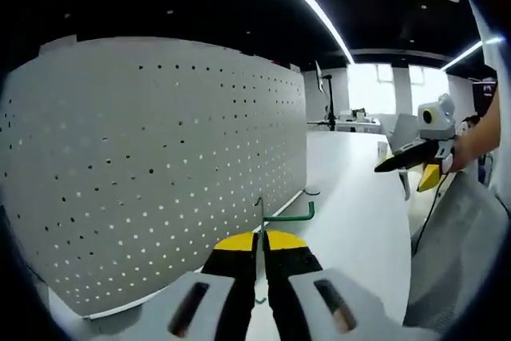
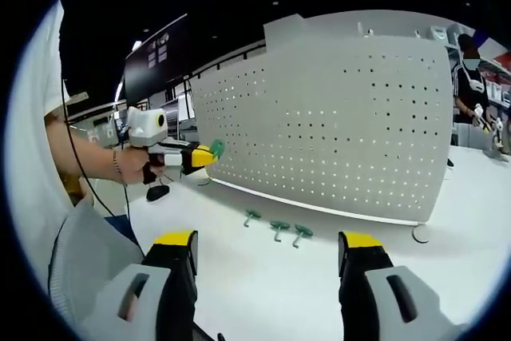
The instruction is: Insert the hook assembly into the mounting plate slot until the hook locks in place.
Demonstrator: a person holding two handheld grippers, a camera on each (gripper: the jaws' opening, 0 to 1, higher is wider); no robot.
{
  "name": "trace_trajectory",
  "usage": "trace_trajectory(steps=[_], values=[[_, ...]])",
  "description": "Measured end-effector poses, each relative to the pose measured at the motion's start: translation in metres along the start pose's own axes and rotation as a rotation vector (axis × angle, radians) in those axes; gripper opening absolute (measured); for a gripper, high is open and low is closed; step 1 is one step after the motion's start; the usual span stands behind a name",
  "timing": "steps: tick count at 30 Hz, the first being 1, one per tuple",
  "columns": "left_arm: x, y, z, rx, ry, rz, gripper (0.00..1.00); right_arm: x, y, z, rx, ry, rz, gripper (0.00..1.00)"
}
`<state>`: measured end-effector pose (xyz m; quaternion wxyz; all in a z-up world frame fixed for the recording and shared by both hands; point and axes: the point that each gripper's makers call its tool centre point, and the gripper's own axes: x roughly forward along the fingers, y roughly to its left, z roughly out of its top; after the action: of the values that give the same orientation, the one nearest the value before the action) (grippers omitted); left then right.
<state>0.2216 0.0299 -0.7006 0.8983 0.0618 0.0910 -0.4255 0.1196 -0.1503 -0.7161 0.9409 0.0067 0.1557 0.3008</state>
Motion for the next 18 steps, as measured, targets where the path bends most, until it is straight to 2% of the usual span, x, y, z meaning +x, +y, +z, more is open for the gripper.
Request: trace_trajectory(steps=[5, 6, 9, 18], values=[[-0.007, -0.008, 0.014, -0.008, -0.04, 0.015, 0.03, 0.0, 0.0, 0.0, 0.001, -0.001, 0.001, 0.69], [-0.009, -0.01, 0.02, -0.031, -0.065, 0.021, 0.03, 0.001, 0.0, 0.001, 0.003, -0.002, 0.001, 0.69], [-0.013, -0.012, 0.024, -0.042, -0.083, 0.039, 0.03, 0.001, 0.0, 0.0, 0.004, -0.002, 0.002, 0.69], [-0.026, -0.009, 0.041, -0.147, -0.173, 0.097, 0.03, 0.004, 0.003, 0.001, 0.007, -0.002, 0.01, 0.69]])
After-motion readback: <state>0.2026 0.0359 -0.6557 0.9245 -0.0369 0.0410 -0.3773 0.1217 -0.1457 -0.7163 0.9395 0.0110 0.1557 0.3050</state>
